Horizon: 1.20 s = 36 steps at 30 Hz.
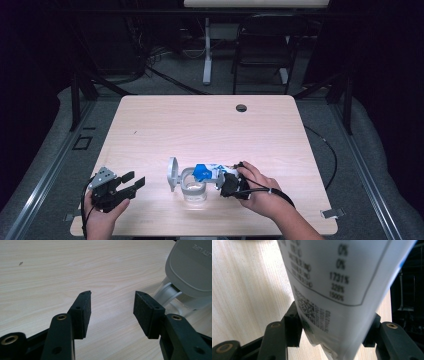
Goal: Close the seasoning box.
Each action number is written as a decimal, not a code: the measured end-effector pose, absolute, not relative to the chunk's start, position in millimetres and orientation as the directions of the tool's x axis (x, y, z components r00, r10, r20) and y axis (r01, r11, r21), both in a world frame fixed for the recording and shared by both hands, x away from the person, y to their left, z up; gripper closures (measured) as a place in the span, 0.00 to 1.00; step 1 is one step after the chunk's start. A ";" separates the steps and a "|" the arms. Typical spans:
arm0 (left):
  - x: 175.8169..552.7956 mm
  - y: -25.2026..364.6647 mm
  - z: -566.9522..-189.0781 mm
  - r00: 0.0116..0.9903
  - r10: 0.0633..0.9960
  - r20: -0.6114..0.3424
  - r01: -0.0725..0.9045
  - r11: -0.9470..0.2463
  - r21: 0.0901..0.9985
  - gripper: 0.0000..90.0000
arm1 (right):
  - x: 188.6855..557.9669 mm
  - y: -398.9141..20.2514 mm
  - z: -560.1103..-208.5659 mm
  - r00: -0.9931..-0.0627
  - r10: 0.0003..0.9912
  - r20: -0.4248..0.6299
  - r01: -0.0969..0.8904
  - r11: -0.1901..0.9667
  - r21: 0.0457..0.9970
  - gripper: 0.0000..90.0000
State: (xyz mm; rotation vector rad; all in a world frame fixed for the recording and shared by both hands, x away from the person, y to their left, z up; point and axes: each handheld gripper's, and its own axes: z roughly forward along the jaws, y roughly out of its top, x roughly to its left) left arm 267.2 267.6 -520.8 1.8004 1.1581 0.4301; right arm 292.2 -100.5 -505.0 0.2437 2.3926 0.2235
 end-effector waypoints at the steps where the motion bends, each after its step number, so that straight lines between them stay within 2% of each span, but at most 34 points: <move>1: 267.2 267.9 -520.6 0.496 0.850 -0.178 0.527 -0.132 0.839 0.54 | 292.2 -100.3 -504.9 -0.729 0.230 -0.645 0.112 0.969 0.220 0.52; 20: 267.2 269.2 -519.8 0.498 0.849 -0.178 0.534 -0.139 0.834 0.54 | 293.2 -97.5 -502.0 -0.718 0.168 -0.676 0.090 0.985 0.149 0.52; 36: 267.1 269.9 -519.8 0.494 0.851 -0.177 0.532 -0.135 0.836 0.54 | 293.7 -96.1 -499.5 -0.715 0.138 -0.685 0.066 0.989 0.130 0.52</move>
